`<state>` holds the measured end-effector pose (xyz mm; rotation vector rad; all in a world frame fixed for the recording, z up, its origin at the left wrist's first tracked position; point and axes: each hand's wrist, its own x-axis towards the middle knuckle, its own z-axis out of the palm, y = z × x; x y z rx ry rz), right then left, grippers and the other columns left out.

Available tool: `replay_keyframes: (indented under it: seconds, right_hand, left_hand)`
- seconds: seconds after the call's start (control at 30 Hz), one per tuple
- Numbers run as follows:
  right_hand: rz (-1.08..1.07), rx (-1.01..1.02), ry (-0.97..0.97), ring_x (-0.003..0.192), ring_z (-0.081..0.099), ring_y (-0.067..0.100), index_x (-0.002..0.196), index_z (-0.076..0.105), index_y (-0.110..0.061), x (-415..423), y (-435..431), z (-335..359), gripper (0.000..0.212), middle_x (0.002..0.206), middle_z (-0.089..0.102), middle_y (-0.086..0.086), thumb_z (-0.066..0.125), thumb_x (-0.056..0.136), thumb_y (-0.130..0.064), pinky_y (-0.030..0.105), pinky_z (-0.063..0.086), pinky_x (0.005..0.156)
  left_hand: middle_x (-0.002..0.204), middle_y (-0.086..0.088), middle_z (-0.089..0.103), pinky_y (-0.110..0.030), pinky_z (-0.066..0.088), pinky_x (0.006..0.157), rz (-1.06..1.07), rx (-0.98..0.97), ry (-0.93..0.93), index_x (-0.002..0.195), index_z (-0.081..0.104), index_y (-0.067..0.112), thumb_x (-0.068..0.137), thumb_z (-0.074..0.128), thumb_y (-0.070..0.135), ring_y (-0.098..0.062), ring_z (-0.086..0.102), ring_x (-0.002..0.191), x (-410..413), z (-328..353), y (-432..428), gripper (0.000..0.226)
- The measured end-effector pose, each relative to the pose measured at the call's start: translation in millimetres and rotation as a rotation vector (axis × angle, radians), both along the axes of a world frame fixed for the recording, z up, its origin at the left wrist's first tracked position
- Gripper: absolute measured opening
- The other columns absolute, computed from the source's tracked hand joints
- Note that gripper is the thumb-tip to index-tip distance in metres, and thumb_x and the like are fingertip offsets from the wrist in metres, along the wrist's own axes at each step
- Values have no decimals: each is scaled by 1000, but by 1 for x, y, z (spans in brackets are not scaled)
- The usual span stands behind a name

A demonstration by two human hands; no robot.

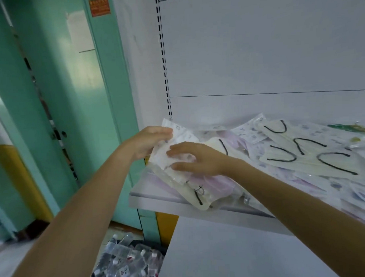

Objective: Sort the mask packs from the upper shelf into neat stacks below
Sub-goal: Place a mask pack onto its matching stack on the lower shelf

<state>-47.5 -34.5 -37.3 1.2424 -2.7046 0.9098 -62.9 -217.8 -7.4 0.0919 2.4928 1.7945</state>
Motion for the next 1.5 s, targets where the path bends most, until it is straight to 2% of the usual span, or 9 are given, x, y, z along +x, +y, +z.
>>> replay_keyframes:
  seconds: [0.2,0.3,0.57,0.7,0.87,1.07,1.23,1.33,1.5]
  right_hand:
    - [-431,239,159,133,32,25,134,45,-23,-25,29,-10,41,144,39,6,36,98,-40,43,22,112]
    - [-507,470,39,113,45,25,103,52,-23,-26,52,-14,28,113,49,3,28,98,-37,47,33,100]
    - [-674,796,-88,126,42,31,135,42,-11,-23,86,9,53,140,43,10,45,94,-44,41,35,104]
    - [-632,425,166,128,39,28,135,44,-19,-24,57,23,48,139,44,8,47,93,-41,38,31,103]
    - [-521,357,67,129,39,25,135,47,-23,-45,8,2,55,138,49,2,50,88,-53,39,28,104]
    - [-601,230,75,75,53,23,59,46,-19,-56,0,-7,34,62,49,-2,45,91,-28,35,32,85]
    - [-394,-405,168,98,64,20,107,70,-12,-45,1,-1,27,106,70,4,50,96,-26,31,46,90]
    - [-140,-360,259,101,61,14,111,68,-9,-34,0,-1,25,115,68,4,53,95,-21,27,41,94]
    - [-36,-284,254,105,60,16,120,63,-11,-33,20,2,30,117,66,4,47,98,-21,24,42,93]
  left_hand:
    - [140,-6,45,-37,37,108,-80,-269,43,128,53,18,87,55,-6,-21,46,126,-14,-25,-6,47]
    - [141,-4,40,-28,39,101,-87,-284,46,127,54,19,88,47,-9,-16,44,123,-17,-25,-10,48]
    - [147,-2,39,-21,28,102,115,-286,192,128,56,16,89,40,-9,-16,34,135,-21,-21,-28,49]
    - [149,0,37,-9,43,87,343,-194,378,129,55,15,91,34,-7,-21,41,132,-18,-19,-18,49]
    - [144,-9,43,-51,35,104,438,-161,382,129,54,10,91,31,-7,-48,41,125,-16,-24,-3,48]
    - [149,-10,36,-52,35,107,439,-177,359,137,46,12,95,29,-3,-45,42,126,-10,-29,-3,48]
    - [126,0,53,-33,36,98,388,-45,337,120,57,18,101,37,22,-19,51,115,-11,-17,11,28]
    - [116,5,52,-30,35,96,318,72,319,120,56,19,96,49,37,-13,50,110,-18,-6,29,31]
    - [147,-2,36,-23,28,108,284,-126,465,140,42,16,86,55,1,-15,34,135,-31,-1,54,57]
